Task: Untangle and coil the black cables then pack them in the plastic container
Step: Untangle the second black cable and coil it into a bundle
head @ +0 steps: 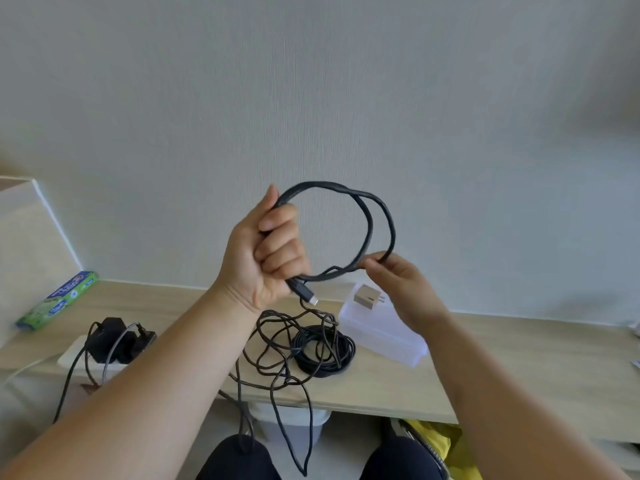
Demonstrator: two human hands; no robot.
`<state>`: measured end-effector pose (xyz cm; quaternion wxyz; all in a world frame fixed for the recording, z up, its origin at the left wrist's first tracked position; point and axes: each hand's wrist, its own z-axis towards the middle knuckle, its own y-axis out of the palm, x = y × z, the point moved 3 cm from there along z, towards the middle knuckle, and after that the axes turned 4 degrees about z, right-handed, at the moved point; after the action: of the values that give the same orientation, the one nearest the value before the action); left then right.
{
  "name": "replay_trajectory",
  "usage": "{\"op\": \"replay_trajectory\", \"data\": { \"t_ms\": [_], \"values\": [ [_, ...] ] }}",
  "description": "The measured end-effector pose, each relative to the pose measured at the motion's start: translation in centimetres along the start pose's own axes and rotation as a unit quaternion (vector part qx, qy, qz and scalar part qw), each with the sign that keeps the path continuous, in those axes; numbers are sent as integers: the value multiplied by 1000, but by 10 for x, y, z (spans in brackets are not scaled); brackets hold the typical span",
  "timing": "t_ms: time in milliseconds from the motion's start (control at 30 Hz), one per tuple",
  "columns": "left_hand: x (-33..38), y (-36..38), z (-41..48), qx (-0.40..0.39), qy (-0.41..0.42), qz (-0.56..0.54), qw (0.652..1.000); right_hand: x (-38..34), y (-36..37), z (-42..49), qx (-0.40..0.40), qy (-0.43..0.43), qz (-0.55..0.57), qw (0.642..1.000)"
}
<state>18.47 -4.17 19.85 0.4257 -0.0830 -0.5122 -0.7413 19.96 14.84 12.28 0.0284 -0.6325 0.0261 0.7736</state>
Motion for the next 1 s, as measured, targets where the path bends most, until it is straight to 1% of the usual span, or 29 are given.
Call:
{"op": "replay_trajectory", "data": {
  "t_ms": [100, 167, 200, 267, 333, 367, 467, 533, 600, 700, 733, 767, 800, 833, 867, 900, 933, 1000],
  "values": [
    [9, -2, 7, 20, 43, 0, 999, 18, 11, 9, -17, 41, -82, 996],
    [16, 1, 13, 67, 83, 27, 994, 20, 19, 15, 1, 55, -109, 993],
    [20, 2, 14, 121, 113, 68, 984, 19, 22, 17, 24, 57, -98, 993],
    [32, 6, 13, 237, 168, 163, 943, 14, 25, 25, 90, 58, -26, 994],
    [41, 3, 9, 313, 205, 195, 907, 1, 29, 31, 143, 66, 58, 986],
    [45, 1, 8, 335, 214, 201, 895, -10, 31, 35, 150, 73, 91, 982],
    [58, -2, 2, 389, 216, 230, 865, -54, 41, 37, 126, 95, 184, 970],
    [66, 1, -1, 400, 220, 242, 856, -84, 43, 35, 89, 110, 255, 956],
    [71, 6, -1, 403, 226, 235, 855, -111, 41, 30, 50, 114, 307, 944],
    [73, 15, 4, 388, 226, 214, 867, -142, 35, 25, 22, 104, 336, 936],
    [72, 20, 6, 373, 224, 202, 877, -150, 30, 22, 27, 97, 327, 940],
    [71, 24, 9, 355, 222, 187, 889, -150, 24, 22, 45, 90, 292, 951],
    [70, 29, 12, 332, 219, 172, 901, -146, 14, 21, 76, 79, 221, 969],
    [68, 35, 15, 305, 216, 155, 914, -136, 3, 20, 111, 70, 122, 984],
    [66, 40, 18, 277, 219, 135, 926, -122, -7, 20, 135, 69, 17, 988],
    [64, 45, 21, 251, 223, 114, 935, -105, -16, 18, 149, 77, -69, 983],
    [62, 49, 24, 232, 228, 95, 941, -85, -24, 15, 149, 89, -123, 977],
    [58, 52, 28, 221, 233, 78, 944, -43, -33, 0, 117, 109, -176, 971]
  ]
}}
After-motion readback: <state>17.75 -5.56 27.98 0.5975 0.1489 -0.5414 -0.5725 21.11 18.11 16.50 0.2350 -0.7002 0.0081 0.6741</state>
